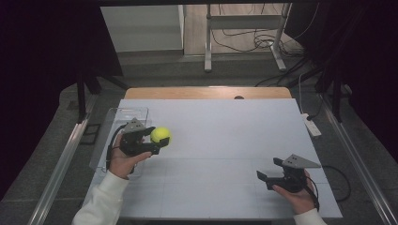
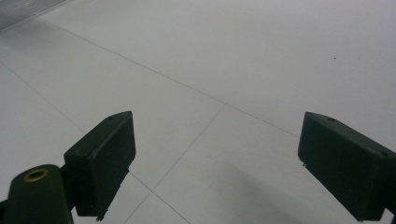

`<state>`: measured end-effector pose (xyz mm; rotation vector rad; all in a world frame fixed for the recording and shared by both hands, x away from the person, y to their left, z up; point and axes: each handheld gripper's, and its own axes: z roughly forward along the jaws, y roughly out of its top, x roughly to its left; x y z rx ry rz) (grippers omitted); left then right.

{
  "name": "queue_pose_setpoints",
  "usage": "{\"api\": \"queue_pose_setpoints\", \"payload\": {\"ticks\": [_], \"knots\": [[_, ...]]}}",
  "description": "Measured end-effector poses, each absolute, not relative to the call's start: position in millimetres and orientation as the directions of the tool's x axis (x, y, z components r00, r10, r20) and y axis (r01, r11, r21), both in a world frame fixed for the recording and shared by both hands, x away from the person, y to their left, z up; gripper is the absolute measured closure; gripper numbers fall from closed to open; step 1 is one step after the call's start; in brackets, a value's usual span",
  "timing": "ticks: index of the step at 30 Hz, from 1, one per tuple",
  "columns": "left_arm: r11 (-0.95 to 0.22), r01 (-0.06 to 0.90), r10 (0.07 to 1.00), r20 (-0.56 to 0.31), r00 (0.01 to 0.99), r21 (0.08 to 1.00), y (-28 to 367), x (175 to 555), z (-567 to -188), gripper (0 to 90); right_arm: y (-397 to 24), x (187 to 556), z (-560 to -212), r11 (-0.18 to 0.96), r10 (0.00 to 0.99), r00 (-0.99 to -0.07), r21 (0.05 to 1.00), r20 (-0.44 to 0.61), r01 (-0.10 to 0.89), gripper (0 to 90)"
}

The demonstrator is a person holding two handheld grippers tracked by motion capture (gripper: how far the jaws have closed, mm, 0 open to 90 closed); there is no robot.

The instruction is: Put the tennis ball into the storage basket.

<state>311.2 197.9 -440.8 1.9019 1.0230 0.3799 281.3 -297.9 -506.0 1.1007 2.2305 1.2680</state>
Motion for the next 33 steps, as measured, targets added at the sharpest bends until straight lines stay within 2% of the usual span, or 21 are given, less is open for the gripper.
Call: {"api": "queue_pose_setpoints", "payload": {"ticks": [33], "knots": [[-0.183,0.483,0.820,-0.139,0.556,0.856,219.1,313.3,-429.9,26.1,-297.7,281.5,-505.9,0.297,0.768,-0.636,0.839,0.072,0.455,11.2]]}}
